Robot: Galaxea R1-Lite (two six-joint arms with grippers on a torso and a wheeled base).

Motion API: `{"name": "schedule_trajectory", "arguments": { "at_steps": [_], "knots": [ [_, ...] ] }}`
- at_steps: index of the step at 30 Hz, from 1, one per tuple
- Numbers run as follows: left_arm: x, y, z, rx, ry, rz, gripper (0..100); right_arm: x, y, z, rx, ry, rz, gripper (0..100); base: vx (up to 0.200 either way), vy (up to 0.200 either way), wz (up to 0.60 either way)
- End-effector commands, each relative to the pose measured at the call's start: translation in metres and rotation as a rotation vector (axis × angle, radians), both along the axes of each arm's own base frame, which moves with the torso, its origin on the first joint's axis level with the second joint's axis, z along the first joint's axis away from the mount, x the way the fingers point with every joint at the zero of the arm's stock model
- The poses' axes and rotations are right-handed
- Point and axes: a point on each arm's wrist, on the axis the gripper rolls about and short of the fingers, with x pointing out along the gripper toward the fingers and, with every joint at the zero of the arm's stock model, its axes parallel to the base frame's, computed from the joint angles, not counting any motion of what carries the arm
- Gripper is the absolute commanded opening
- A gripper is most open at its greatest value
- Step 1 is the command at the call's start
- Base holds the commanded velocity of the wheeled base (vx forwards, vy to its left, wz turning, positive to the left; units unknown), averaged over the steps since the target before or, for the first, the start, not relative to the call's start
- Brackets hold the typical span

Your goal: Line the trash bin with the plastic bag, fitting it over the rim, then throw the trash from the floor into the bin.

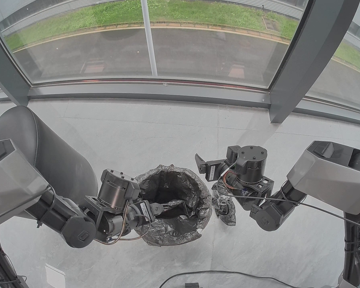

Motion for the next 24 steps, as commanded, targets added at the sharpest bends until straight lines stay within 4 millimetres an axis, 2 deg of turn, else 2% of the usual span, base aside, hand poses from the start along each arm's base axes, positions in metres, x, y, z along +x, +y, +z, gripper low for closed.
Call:
{"name": "schedule_trajectory", "arguments": {
  "at_steps": [1,3,10,16,24],
  "knots": [
    [0.005,-0.002,-0.022,0.05,0.041,0.012,100,0.001,0.0,-0.002,-0.001,0.003,-0.001,100,0.0,0.0,0.0],
    [0.008,-0.004,-0.028,0.068,0.046,0.025,100,0.001,0.0,-0.002,-0.001,0.003,-0.001,100,0.0,0.0,0.0],
    [0.008,-0.004,-0.032,0.084,0.051,0.03,100,0.001,0.0,-0.002,-0.002,0.004,-0.001,100,0.0,0.0,0.0],
    [0.011,-0.002,-0.053,0.193,0.07,0.024,100,0.001,0.0,-0.002,-0.002,0.004,-0.001,100,0.0,0.0,0.0],
    [0.013,-0.004,-0.065,0.222,0.085,0.017,100,0.001,0.0,-0.002,-0.002,0.004,-0.001,100,0.0,0.0,0.0]
  ]
}}
